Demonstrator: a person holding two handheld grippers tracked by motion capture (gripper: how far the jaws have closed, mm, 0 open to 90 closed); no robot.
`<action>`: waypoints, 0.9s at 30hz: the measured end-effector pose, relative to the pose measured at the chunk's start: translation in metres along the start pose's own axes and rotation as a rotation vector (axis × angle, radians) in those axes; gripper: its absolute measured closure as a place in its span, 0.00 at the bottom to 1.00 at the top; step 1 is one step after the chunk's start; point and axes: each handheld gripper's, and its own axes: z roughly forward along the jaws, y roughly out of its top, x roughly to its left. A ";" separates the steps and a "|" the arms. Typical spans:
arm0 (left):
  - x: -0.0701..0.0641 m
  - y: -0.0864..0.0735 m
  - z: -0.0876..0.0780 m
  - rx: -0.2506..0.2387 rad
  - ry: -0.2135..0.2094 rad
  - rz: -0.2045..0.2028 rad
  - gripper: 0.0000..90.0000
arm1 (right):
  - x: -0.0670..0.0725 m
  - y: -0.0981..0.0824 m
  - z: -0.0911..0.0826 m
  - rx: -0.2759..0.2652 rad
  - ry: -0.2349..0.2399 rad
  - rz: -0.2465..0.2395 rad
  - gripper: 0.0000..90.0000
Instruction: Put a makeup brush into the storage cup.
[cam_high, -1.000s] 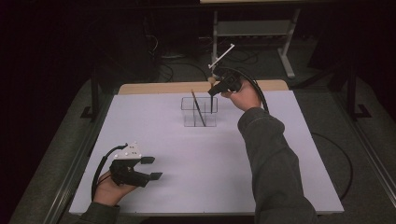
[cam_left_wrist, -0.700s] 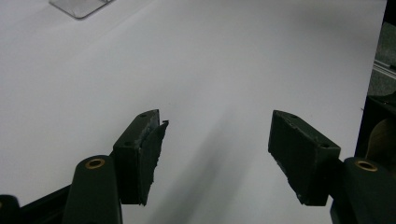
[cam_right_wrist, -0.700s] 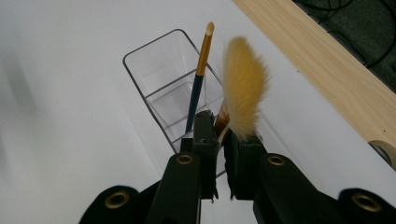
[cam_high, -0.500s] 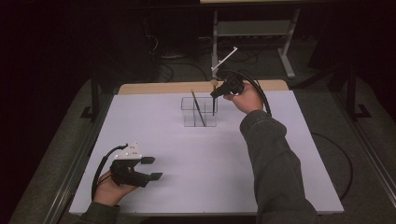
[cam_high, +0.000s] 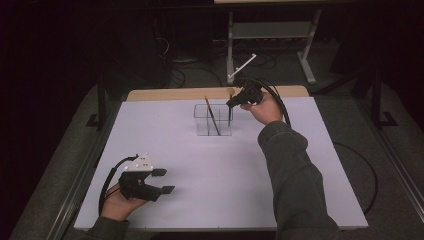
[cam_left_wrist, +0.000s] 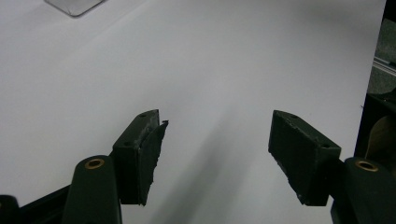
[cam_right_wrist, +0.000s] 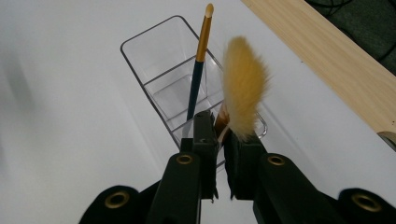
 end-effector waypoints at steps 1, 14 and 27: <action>0.000 0.000 0.000 0.000 0.000 0.000 0.38 | 0.000 0.000 0.001 0.000 0.000 -0.004 0.92; 0.001 -0.001 0.000 0.008 0.001 -0.003 0.37 | 0.002 -0.001 0.007 0.010 0.002 -0.005 0.92; 0.003 -0.001 0.000 0.012 0.006 -0.006 0.37 | -0.003 -0.010 0.010 0.016 0.003 0.006 0.91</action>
